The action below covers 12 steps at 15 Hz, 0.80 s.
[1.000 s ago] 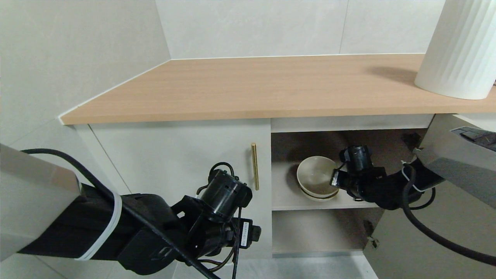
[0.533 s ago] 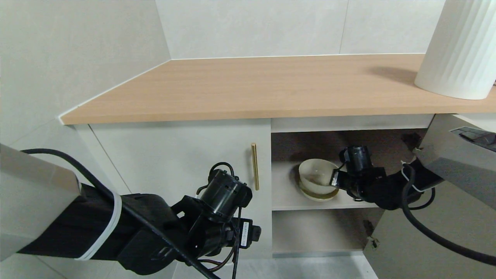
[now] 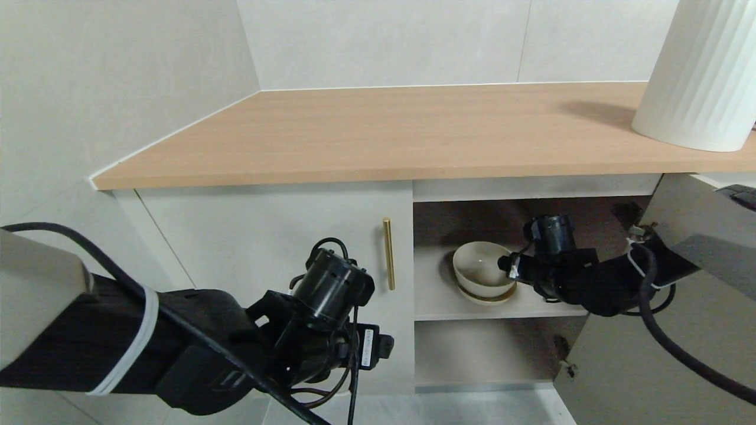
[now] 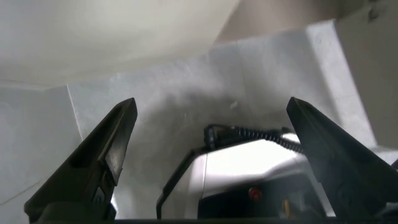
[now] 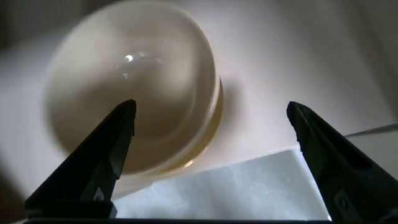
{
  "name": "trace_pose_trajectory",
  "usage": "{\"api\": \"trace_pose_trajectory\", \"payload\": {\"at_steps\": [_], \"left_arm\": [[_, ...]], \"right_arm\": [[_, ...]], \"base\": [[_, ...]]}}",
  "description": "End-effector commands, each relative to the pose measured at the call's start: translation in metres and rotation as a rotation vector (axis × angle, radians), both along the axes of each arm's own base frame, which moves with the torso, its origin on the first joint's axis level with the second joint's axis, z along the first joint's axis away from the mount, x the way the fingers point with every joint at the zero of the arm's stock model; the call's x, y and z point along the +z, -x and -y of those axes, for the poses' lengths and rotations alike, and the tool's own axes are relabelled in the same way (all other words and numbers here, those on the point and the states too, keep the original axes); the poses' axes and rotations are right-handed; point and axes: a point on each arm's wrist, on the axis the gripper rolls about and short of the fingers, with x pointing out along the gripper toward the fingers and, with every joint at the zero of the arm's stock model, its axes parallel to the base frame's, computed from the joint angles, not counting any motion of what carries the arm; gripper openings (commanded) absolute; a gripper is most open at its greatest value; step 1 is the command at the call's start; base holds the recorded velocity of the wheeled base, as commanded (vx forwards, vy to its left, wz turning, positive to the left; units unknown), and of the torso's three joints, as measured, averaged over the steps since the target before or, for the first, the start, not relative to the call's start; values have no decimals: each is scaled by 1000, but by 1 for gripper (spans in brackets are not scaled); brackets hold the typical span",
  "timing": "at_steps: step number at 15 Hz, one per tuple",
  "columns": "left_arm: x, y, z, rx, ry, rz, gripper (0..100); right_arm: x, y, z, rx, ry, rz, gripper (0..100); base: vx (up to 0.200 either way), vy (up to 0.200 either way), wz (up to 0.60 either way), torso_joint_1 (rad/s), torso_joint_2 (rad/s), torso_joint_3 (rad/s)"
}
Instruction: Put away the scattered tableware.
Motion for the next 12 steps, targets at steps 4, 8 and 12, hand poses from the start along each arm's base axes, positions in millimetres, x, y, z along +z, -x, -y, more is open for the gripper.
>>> {"api": "trace_pose_trajectory", "payload": {"at_steps": [4, 8, 12], "left_arm": [[78, 12, -52, 58, 123, 210, 100], [97, 41, -79, 83, 154, 249, 100], [106, 64, -94, 66, 170, 295, 100]], "right_arm": [[92, 87, 1, 184, -23, 18, 100], [116, 153, 5, 285, -39, 35, 100], [117, 190, 16, 327, -41, 37, 100]], "base": [[0, 0, 0, 0, 0, 0], [0, 0, 0, 0, 0, 0], [0, 0, 0, 0, 0, 0]]}}
